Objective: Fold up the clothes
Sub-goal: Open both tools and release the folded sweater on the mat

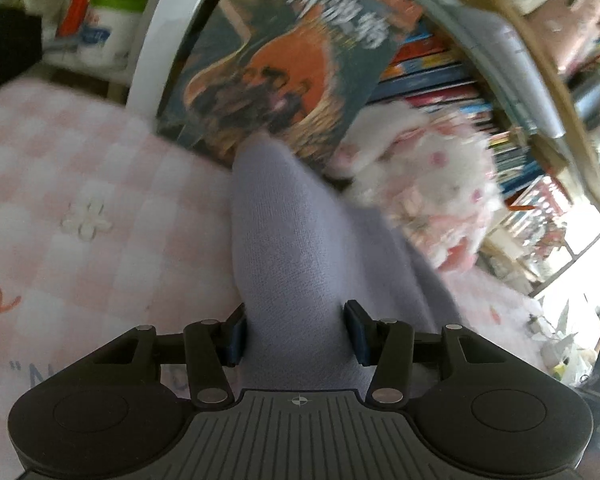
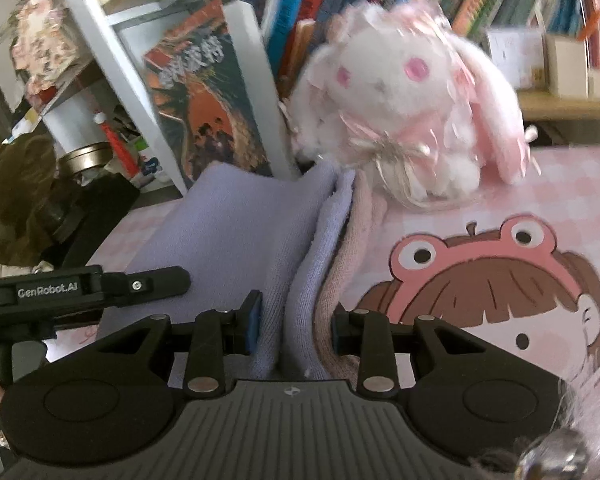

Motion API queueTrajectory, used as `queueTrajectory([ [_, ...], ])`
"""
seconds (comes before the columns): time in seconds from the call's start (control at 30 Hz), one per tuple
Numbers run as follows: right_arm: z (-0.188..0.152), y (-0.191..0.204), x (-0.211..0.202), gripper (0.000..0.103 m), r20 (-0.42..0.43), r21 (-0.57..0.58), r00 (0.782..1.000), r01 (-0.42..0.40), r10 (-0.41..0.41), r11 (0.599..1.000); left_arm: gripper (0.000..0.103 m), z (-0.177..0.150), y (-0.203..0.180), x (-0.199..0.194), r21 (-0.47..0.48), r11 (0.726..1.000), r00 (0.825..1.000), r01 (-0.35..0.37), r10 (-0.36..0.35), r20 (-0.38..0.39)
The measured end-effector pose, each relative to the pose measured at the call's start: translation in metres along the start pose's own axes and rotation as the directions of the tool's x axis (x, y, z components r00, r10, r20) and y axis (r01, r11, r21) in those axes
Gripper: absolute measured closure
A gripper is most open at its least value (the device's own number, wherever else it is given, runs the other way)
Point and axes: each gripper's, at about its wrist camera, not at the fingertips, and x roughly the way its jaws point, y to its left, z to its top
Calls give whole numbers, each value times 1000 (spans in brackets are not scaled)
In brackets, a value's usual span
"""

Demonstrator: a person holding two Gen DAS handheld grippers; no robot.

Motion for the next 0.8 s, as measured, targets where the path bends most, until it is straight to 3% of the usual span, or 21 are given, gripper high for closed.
queueTrajectory([
  [0.1, -3, -15, 8, 61, -7, 56, 1000, -17, 18, 998, 48, -3, 8, 1, -39, 999, 1000, 23, -23, 5],
  [0.3, -7, -23, 12, 43, -11, 81, 1000, -10, 11, 997, 41, -3, 4, 1, -25, 1000, 1000, -13, 14, 7],
  [0.43, -5, -17, 8, 34, -15, 56, 999, 30, -29, 998, 39, -2, -8, -12, 28, 996, 995, -79, 78, 58],
  [0.6, -2, -7, -11, 20, 13, 9, 992, 128, -128, 992, 29, -6, -21, -42, 79, 990, 984, -115, 102, 149],
  [0.8, -9, 18, -43, 17, 87, -130, 976, 210, -200, 969, 19, -27, -38, -70, 133, 978, 974, -159, 134, 180],
])
